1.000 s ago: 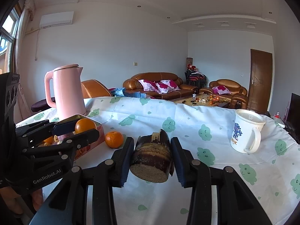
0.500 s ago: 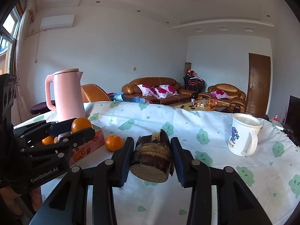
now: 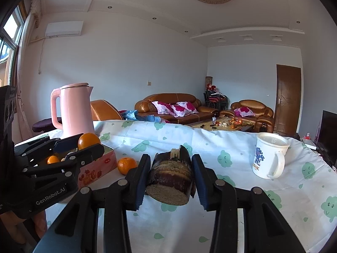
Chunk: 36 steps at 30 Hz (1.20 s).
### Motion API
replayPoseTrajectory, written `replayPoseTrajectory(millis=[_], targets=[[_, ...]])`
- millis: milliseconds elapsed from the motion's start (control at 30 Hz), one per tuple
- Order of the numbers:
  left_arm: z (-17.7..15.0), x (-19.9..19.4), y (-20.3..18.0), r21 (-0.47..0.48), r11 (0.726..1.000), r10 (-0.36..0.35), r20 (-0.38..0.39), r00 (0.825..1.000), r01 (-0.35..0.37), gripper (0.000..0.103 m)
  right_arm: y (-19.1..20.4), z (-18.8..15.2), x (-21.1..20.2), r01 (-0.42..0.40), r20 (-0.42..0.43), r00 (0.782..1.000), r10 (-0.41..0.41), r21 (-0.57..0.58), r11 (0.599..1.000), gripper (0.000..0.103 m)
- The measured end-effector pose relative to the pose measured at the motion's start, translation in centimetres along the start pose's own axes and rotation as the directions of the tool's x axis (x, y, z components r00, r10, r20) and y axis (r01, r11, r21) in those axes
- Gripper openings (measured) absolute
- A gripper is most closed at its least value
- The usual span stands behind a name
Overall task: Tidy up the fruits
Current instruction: 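Carry the orange and cake roll over the open tin box with both grippers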
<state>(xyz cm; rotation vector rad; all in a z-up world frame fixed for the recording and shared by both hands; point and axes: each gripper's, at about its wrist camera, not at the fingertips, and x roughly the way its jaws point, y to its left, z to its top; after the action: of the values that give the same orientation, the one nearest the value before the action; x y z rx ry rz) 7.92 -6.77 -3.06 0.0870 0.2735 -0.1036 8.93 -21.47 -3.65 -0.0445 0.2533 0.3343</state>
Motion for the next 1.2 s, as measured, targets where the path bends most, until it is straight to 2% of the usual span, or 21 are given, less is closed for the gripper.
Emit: replayPoseTrajectory(millis=[1200], targets=[[-0.5, -0.4, 1.1, -0.017, 1.0, -0.003, -0.044, 0.999, 0.002, 0.043, 1.8, 0.2, 0.4, 0.001, 0.0, 1.0, -0.001, -0.027, 1.0, 0.043]])
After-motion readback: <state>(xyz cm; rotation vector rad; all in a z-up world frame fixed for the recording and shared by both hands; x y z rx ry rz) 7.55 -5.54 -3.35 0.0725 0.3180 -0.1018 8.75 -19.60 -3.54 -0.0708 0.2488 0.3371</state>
